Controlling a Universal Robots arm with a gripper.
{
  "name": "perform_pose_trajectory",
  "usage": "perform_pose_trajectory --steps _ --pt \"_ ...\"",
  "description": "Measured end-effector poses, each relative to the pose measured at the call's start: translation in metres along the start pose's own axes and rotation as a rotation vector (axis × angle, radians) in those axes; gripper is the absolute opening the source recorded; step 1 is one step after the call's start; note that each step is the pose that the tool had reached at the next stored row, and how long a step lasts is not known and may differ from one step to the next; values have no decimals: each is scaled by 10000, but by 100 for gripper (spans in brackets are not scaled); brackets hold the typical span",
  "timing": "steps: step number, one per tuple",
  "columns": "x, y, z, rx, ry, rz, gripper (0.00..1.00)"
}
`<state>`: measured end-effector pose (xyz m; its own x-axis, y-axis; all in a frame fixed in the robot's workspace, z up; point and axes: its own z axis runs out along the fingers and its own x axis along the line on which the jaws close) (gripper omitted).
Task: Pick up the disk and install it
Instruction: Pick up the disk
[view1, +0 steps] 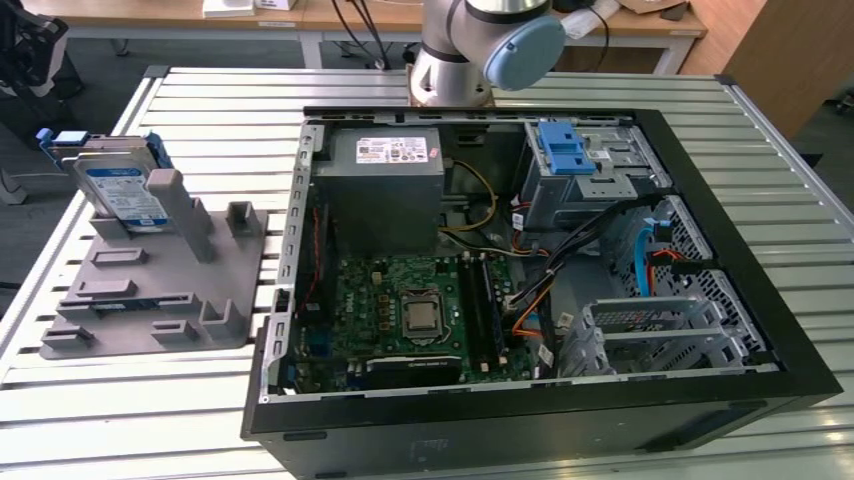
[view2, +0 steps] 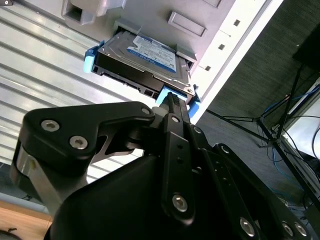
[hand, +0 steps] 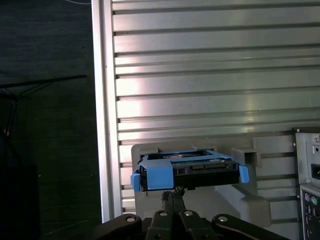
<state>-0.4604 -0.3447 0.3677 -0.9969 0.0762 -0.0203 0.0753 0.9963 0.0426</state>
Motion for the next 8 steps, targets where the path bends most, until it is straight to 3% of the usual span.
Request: perform_pose_trajectory --steps 8 --pt "-4 0 0 0 0 0 11"
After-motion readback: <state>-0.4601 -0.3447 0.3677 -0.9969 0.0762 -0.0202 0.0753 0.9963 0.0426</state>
